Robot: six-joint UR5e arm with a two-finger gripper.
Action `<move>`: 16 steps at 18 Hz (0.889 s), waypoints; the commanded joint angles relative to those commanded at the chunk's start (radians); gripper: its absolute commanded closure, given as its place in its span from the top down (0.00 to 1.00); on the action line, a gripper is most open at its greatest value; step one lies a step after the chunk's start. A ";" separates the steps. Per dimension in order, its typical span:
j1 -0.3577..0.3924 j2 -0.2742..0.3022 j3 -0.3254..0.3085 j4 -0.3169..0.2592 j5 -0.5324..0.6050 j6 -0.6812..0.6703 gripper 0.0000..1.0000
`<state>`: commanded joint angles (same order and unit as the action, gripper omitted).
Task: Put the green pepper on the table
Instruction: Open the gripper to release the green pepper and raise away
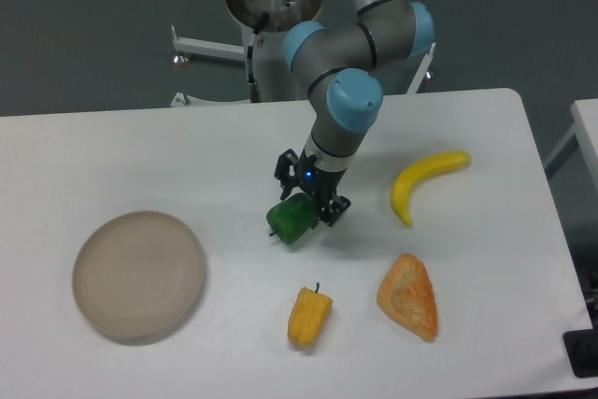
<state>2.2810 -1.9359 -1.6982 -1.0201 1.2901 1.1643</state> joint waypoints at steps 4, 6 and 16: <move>0.017 0.006 0.038 -0.006 0.008 -0.002 1.00; 0.020 0.005 0.069 -0.006 0.015 -0.002 1.00; 0.107 -0.028 0.261 -0.126 0.150 0.037 1.00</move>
<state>2.3883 -1.9634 -1.4374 -1.1458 1.4403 1.2010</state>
